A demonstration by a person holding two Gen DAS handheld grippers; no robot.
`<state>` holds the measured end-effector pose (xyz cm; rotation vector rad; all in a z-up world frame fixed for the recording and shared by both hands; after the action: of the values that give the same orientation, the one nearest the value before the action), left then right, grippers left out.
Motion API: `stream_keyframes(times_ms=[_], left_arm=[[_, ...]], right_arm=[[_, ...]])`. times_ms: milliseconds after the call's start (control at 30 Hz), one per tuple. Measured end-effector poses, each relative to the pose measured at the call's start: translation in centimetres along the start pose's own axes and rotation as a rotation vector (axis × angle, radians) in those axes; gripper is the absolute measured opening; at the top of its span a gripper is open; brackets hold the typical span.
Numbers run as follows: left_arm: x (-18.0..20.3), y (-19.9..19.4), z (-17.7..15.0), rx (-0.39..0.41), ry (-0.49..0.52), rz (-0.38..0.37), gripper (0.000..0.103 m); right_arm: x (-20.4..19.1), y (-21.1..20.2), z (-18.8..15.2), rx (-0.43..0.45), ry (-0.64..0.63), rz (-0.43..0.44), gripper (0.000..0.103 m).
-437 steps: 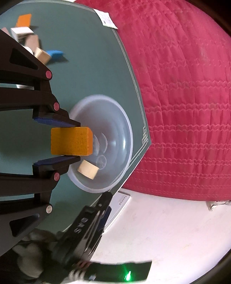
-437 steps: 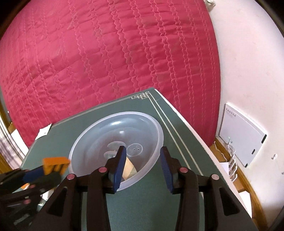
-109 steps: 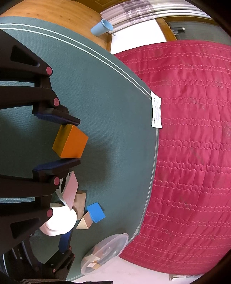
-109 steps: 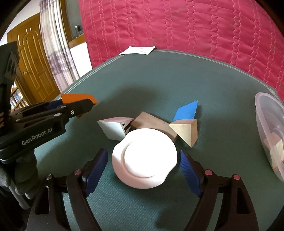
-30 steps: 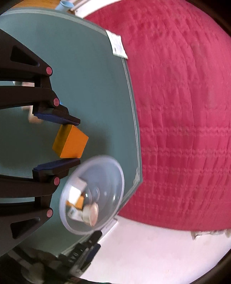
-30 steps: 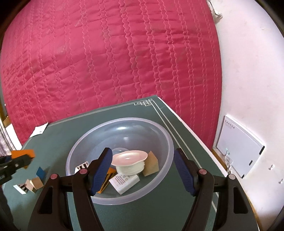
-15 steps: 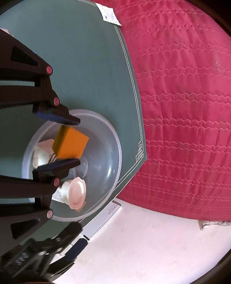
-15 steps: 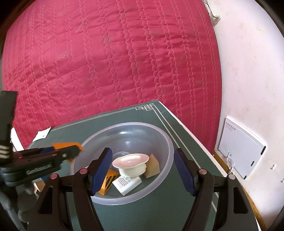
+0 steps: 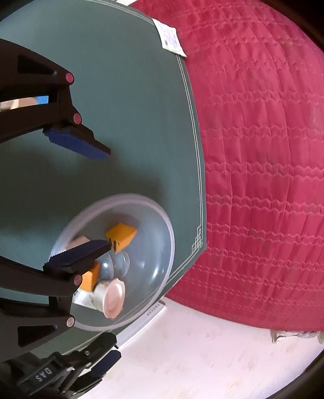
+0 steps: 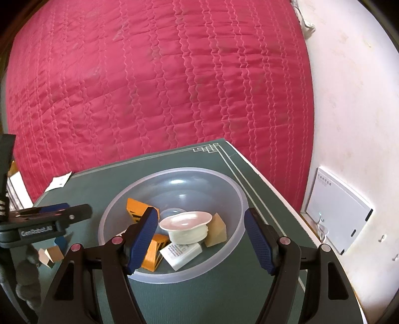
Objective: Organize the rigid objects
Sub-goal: 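Carry the orange block into the bowl with the left gripper and release it, then grasp the pink block with the left gripper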
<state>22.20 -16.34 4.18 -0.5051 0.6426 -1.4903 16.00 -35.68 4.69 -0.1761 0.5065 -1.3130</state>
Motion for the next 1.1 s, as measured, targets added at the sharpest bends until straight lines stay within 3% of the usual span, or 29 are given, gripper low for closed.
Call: stream_keyframes(times_ms=[700,1100], left_arm=[[-9.9,-4.3,-5.6,0.001,-0.058,0.155,0.082],[-13.5,-3.8,-9.5,-0.077,-0.113,0.217,0.082]], right_arm=[[-1.6,0.2,-0.9,-0.02,-0.061,0.005,0.073],[-1.5,0.3,-0.8,-0.023,-0.068,0.006,0.073]])
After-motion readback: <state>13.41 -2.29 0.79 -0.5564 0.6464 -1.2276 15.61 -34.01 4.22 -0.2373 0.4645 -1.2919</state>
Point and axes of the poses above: each gripper's, at about its wrist camera, not at the fingertips, and y roughly the way its jaws point, x to its right, z to its top, the point moved 5 cm from there along y, roughly the way its jaws point, and after that the axes turned 14 degrees about z, right-handed, at the moved point
